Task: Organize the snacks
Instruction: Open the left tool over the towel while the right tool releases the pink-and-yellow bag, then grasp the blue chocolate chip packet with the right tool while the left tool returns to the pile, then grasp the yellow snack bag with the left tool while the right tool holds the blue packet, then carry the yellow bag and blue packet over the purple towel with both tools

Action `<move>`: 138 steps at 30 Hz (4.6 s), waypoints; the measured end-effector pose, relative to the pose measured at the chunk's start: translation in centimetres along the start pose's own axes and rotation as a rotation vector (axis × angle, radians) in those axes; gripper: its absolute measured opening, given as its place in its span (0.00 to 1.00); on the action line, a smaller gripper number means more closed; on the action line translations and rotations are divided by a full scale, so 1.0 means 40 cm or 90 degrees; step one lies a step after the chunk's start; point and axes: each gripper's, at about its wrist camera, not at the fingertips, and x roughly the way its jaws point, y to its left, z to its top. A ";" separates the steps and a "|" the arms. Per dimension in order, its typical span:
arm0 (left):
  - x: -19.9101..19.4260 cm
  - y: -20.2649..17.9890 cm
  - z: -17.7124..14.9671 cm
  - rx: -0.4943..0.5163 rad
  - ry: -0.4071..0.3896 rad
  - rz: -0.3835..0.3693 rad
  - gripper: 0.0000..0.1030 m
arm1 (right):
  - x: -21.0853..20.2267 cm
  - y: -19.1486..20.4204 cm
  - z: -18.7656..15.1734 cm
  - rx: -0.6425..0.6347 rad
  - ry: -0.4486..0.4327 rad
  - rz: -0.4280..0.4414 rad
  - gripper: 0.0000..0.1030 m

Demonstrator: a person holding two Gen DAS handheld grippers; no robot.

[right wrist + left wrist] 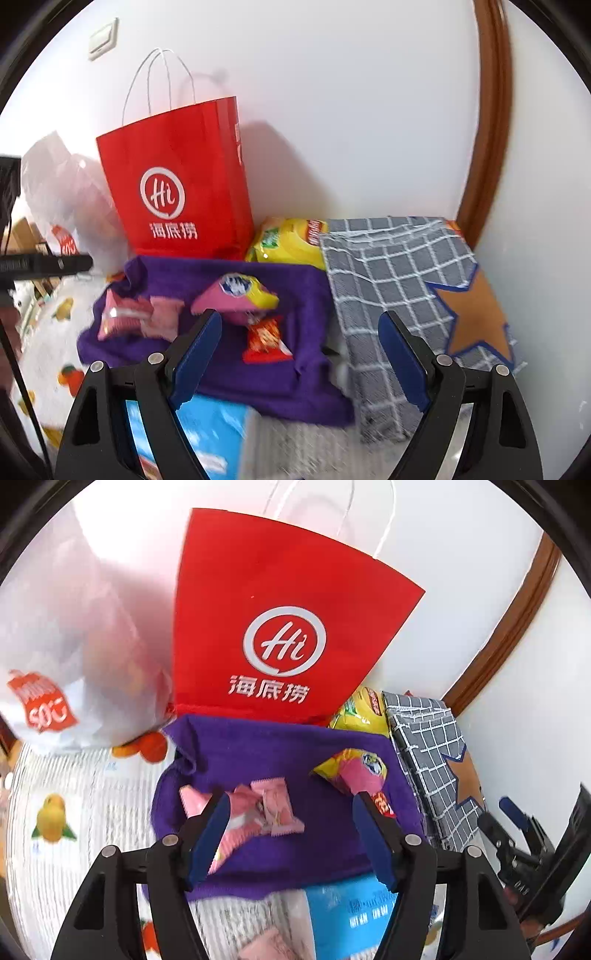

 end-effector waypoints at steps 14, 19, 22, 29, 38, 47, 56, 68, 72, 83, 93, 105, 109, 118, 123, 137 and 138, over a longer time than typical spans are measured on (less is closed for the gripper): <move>-0.092 -0.019 -0.178 0.023 0.022 0.017 0.65 | -0.045 -0.033 -0.294 -0.044 0.096 0.049 0.70; -0.105 -0.022 -0.244 0.028 0.026 0.020 0.65 | -0.032 -0.024 -0.357 -0.063 0.101 0.092 0.70; -0.114 -0.009 -0.294 0.024 0.029 0.020 0.65 | -0.010 -0.021 -0.377 -0.070 0.105 0.121 0.70; -0.129 0.051 -0.367 -0.011 0.034 0.026 0.65 | 0.057 -0.011 -0.407 -0.098 0.159 0.106 0.65; -0.148 0.046 -0.401 -0.004 0.026 -0.010 0.65 | 0.022 0.003 -0.433 -0.063 0.140 0.061 0.45; -0.071 -0.019 -0.416 0.014 0.075 -0.034 0.68 | 0.022 0.004 -0.432 -0.059 0.140 0.050 0.46; -0.020 -0.019 -0.462 0.017 0.125 -0.004 0.65 | 0.024 0.000 -0.431 -0.053 0.141 0.056 0.46; -0.095 0.033 -0.460 0.000 0.075 -0.020 0.55 | 0.015 -0.003 -0.430 -0.048 0.139 0.049 0.44; -0.115 0.033 -0.457 0.004 0.060 -0.028 0.55 | -0.014 0.005 -0.423 -0.031 0.132 0.060 0.44; -0.123 0.002 -0.435 0.011 0.051 -0.055 0.55 | -0.112 0.029 -0.357 -0.002 0.094 0.069 0.44; -0.126 -0.048 -0.390 0.034 0.046 -0.061 0.56 | -0.167 0.068 -0.272 -0.010 0.046 0.080 0.44; -0.140 -0.084 -0.328 0.053 0.029 -0.057 0.56 | -0.158 0.091 -0.171 -0.009 0.029 0.088 0.44; -0.144 -0.088 -0.307 0.057 0.023 -0.053 0.55 | -0.148 0.099 -0.137 -0.019 0.025 0.084 0.44; -0.147 -0.088 -0.255 0.060 0.010 -0.037 0.56 | -0.109 0.115 -0.057 -0.023 0.020 0.088 0.44; -0.141 -0.086 -0.218 0.068 0.002 -0.029 0.55 | -0.087 0.130 -0.014 -0.030 0.013 0.100 0.44; -0.086 -0.049 -0.106 0.060 -0.011 -0.008 0.55 | 0.007 0.145 0.100 -0.030 0.007 0.113 0.44; -0.081 -0.046 -0.100 0.060 -0.010 -0.006 0.55 | 0.019 0.144 0.101 -0.027 0.009 0.115 0.44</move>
